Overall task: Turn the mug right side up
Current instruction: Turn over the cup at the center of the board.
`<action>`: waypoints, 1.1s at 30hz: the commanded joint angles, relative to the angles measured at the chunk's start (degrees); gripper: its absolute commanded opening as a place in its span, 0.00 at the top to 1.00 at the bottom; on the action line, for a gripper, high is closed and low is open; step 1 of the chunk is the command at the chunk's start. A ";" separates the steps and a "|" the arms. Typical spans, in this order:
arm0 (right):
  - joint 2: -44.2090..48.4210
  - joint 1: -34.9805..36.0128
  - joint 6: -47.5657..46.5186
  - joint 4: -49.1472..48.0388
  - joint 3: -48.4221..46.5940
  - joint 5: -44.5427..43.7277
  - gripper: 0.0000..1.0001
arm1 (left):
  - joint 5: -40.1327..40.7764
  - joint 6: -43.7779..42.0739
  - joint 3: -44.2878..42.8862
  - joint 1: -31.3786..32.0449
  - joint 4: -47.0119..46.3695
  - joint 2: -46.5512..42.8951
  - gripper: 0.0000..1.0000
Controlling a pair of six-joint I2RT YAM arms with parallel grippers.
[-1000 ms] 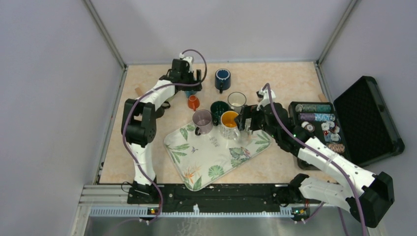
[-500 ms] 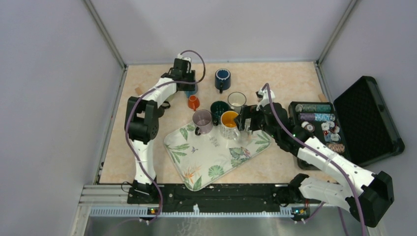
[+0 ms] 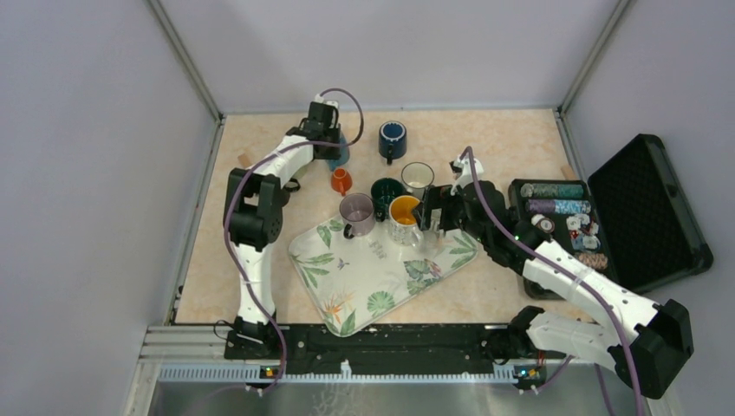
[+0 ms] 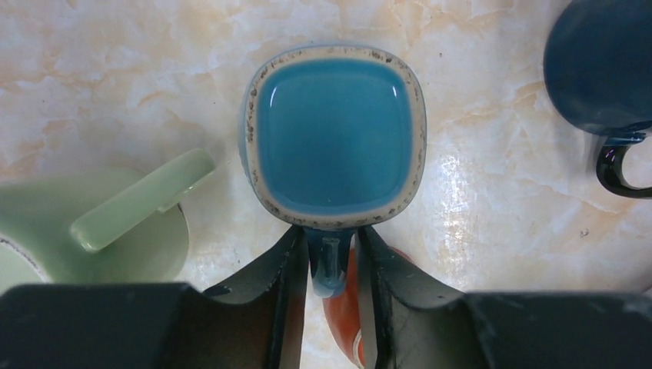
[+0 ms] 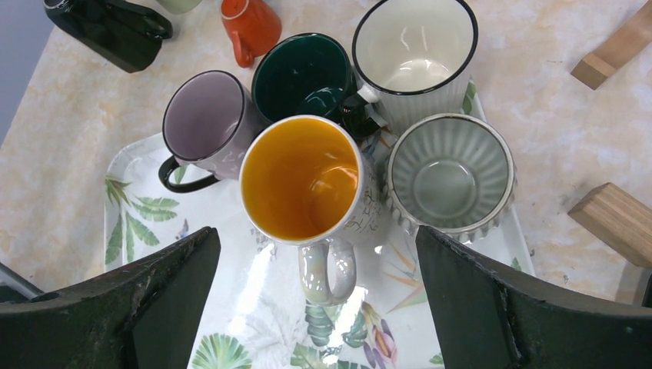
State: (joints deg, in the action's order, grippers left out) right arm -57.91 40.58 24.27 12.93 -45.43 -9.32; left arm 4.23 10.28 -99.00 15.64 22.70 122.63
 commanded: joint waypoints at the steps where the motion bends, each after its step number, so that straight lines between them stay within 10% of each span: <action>1: -0.12 -0.54 0.60 -1.24 -0.67 0.02 0.01 | 0.83 -0.89 -3.03 -0.15 -0.78 1.04 0.68; 15: -0.27 -0.50 0.80 -0.73 -1.30 -0.23 0.01 | 0.69 -2.71 -4.09 -0.16 -4.16 0.17 1.00; 33: -1.42 -1.53 3.00 -3.95 -4.26 1.88 0.01 | -11.19 1.94 -0.21 -0.17 -15.50 -12.10 1.00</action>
State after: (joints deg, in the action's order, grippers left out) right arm -58.78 39.94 26.06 12.62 -45.56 -8.88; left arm -2.02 10.02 -98.70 15.64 15.92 118.96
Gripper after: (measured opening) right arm 0.987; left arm 0.265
